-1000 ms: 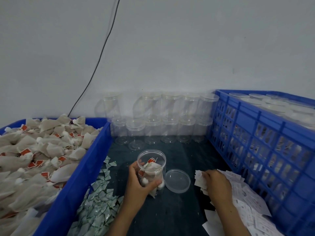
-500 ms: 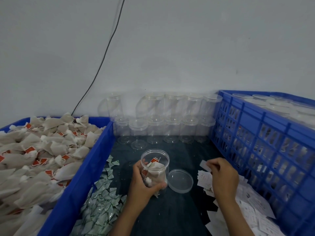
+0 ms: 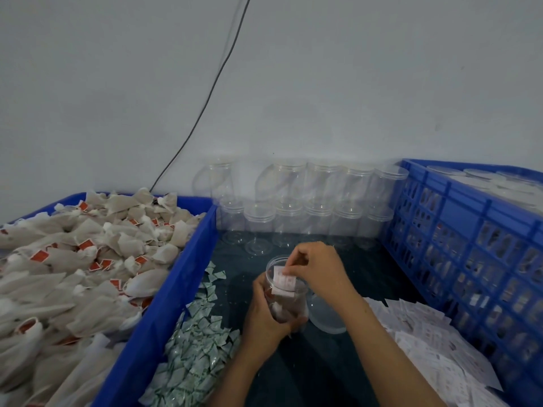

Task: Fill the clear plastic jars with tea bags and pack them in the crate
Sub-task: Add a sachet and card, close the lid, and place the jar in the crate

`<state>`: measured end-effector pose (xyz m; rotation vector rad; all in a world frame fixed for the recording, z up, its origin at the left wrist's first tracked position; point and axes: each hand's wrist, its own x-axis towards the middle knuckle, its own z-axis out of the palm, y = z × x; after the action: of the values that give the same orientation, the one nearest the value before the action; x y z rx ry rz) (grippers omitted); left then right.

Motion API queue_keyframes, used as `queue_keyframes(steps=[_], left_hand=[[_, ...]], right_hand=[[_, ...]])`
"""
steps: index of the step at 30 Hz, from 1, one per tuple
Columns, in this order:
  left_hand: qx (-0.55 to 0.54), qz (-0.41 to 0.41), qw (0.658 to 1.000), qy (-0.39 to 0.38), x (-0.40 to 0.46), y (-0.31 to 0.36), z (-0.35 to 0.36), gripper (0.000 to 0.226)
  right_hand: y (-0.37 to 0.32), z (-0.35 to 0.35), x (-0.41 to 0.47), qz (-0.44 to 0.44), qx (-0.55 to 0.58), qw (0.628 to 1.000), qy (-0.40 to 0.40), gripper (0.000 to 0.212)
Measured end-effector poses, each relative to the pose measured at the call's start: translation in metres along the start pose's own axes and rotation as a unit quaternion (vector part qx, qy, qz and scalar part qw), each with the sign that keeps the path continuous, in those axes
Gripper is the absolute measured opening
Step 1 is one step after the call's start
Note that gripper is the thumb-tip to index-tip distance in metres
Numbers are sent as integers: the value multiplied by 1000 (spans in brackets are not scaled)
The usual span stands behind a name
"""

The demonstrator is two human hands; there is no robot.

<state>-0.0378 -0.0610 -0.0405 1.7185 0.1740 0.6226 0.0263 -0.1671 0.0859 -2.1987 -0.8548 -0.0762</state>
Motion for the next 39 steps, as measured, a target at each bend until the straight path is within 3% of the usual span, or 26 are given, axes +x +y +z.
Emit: queue_keyframes(steps=[4, 7, 10, 12, 15, 17, 19, 20, 22, 24, 31, 36, 39], left_hand=[[11, 5, 1000, 4, -1, 0, 0, 96], [14, 6, 1000, 3, -2, 1, -1, 95], [13, 4, 1000, 3, -2, 2, -1, 94], [13, 4, 1000, 5, -3, 2, -1, 95], [17, 5, 1000, 8, -5, 3, -1, 96], [21, 4, 1000, 7, -5, 5, -1, 96], [24, -1, 1000, 11, -6, 5, 0, 95], [25, -4, 1000, 14, -6, 5, 1, 94], [27, -12, 999, 21, -6, 5, 2, 92], [32, -18, 999, 30, -6, 3, 1, 88], [44, -4, 998, 43, -7, 4, 0, 85], [43, 7, 997, 58, -8, 7, -3, 85], [22, 12, 997, 79, -7, 7, -4, 83]], right_hand=[[-8, 10, 12, -29, -212, 974, -78, 14], [-12, 12, 18, -52, -249, 964, -81, 5], [-7, 12, 16, -46, -184, 980, -63, 14], [4, 9, 9, -35, -52, 997, 38, 10], [37, 1, -9, 30, 112, 977, 179, 9], [64, 0, -20, 127, 166, 964, 164, 17], [87, 5, -32, 219, 178, 956, 82, 52], [96, 8, -39, 230, 132, 963, 40, 75], [108, 17, -51, 189, 1, 982, -27, 109], [110, 24, -57, 144, -80, 985, -56, 122], [112, 21, -58, 126, -60, 990, -16, 111], [92, -5, -56, 19, 7, 999, 42, 101], [72, -20, -54, -26, -16, 999, 35, 100]])
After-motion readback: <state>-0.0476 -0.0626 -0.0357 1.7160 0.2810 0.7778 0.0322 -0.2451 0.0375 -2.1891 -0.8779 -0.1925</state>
